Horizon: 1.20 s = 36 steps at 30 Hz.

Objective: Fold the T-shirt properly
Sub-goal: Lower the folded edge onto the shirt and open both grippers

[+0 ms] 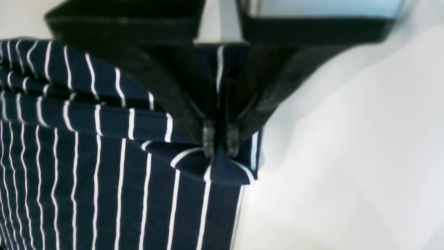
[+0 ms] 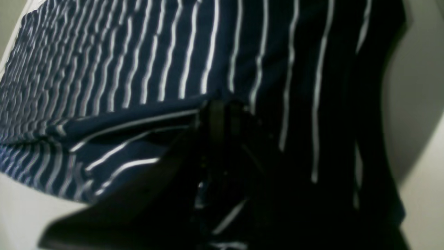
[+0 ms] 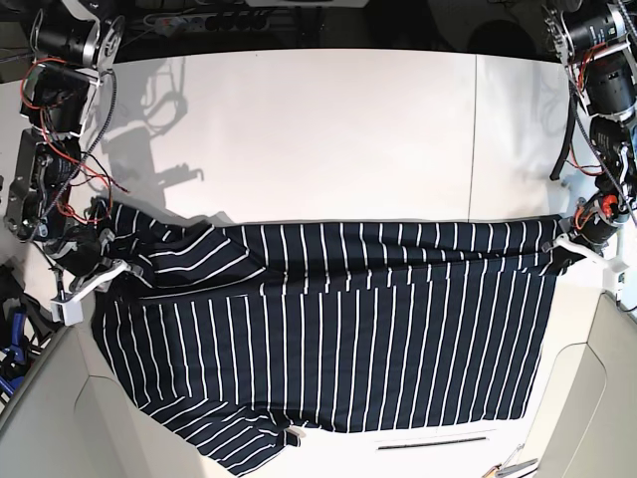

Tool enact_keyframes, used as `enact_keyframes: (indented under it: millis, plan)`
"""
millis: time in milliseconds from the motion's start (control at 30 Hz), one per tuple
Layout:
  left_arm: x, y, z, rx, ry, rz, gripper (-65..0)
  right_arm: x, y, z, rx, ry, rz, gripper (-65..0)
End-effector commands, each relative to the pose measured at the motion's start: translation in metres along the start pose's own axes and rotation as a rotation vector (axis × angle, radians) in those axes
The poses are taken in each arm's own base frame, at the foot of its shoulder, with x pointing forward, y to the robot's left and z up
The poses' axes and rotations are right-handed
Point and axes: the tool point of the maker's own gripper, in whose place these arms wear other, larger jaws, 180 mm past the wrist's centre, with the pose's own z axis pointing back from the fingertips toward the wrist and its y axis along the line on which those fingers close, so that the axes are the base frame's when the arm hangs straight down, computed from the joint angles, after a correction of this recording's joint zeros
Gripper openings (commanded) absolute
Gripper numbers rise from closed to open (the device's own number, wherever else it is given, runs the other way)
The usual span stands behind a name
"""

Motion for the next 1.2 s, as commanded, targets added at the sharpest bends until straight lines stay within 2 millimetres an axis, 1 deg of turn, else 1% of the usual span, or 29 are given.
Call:
enact_keyframes:
  millis: [0,133,300,400,500,567,633,667,700,733,767,800,900,967,1033,1133,1167]
  plan:
    - [0.034,0.002,0.004,0.000,-0.083,-0.008,-65.0,0.032,-0.002,0.002,0.000,-0.075,0.014,-65.0]
    - [0.040,-0.001,0.003,-0.012,-0.098,0.005,-65.0,0.039,-0.002,-0.006,0.010,-0.073,-0.013,-65.0]
    - [0.045,-0.003,0.003,-0.017,-0.109,0.009,-65.0,0.062,0.003,-0.008,0.020,-0.110,-0.004,-65.0]
    - [0.046,-0.004,0.003,-0.019,-0.111,0.011,-59.1,0.071,0.004,-0.008,0.020,-0.120,0.003,-65.0]
    - [0.046,-0.004,0.003,-0.020,-0.111,0.011,-58.2,0.072,0.004,-0.009,0.020,-0.118,0.002,-65.0]
    - [0.046,-0.004,0.003,-0.022,-0.112,0.014,-57.8,0.069,0.003,-0.011,0.020,-0.111,-0.007,-65.0]
    - [0.046,-0.004,0.003,-0.024,-0.113,0.017,-52.4,0.066,0.003,-0.012,0.020,-0.102,-0.013,-65.0]
    - [0.047,-0.004,0.003,-0.024,-0.114,0.017,-48.7,0.064,0.002,-0.013,0.020,-0.098,-0.017,-57.1]
    - [0.047,-0.004,0.003,-0.023,-0.115,0.017,-44.2,0.062,0.001,-0.013,0.018,-0.093,-0.017,-46.5]
    - [0.047,-0.004,0.003,-0.023,-0.114,0.017,-39.9,0.062,0.001,-0.014,0.016,-0.089,-0.015,-38.0]
    - [0.046,-0.004,0.003,-0.023,-0.113,0.016,-36.7,0.061,0.001,-0.013,0.016,-0.086,-0.015,-32.0]
    - [0.046,-0.004,0.003,-0.023,-0.110,0.016,-34.9,0.061,0.001,-0.013,0.016,-0.084,-0.015,-29.6]
    - [0.039,-0.004,0.004,-0.023,-0.057,0.015,-34.7,0.061,0.001,-0.009,0.026,-0.063,-0.021,-29.6]
    - [0.039,-0.007,0.008,-0.037,-0.033,-0.001,-34.7,0.062,0.000,-0.003,0.037,-0.036,-0.023,-29.6]
    - [0.045,-0.010,0.014,-0.059,-0.040,-0.024,-34.7,0.063,-0.002,0.004,0.034,-0.009,-0.018,-29.6]
    - [0.059,-0.005,0.029,-0.059,-0.096,0.001,-34.7,0.069,-0.014,0.020,0.002,-0.009,-0.012,-29.6]
    - [0.061,-0.004,0.035,-0.066,-0.106,0.017,-34.7,0.071,-0.019,0.026,-0.011,-0.022,-0.016,-29.6]
